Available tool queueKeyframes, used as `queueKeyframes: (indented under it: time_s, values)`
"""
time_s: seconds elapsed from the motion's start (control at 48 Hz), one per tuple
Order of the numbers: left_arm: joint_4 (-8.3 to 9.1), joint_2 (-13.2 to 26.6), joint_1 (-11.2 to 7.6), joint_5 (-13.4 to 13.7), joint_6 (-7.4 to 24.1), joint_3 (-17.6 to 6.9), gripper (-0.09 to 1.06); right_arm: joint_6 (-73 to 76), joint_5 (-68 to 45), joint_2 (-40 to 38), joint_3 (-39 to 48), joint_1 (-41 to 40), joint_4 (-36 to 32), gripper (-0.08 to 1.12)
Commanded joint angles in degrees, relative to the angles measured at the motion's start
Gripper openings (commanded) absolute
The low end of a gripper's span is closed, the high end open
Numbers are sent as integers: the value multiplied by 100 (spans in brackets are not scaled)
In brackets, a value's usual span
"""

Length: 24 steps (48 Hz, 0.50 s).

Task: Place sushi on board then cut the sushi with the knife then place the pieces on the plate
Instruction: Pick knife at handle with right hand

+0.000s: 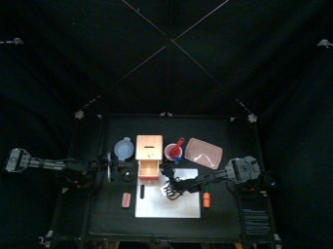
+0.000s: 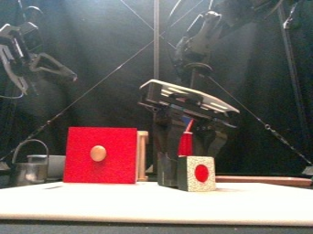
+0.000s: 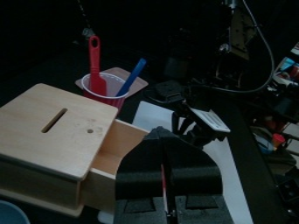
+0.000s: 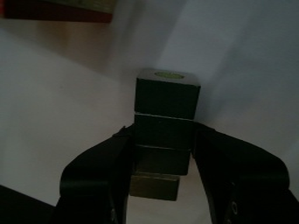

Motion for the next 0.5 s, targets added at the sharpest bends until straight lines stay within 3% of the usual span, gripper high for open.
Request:
queueKeyframes:
  time_s: [0.021,0.5]
  values:
    - [9,9,9,-18,-9,-70,8,229,158,-132,-149,70,-18,76]
    - [26,9,0,-18,26,-53,8,1248,308,-105,-281,264,-88,76]
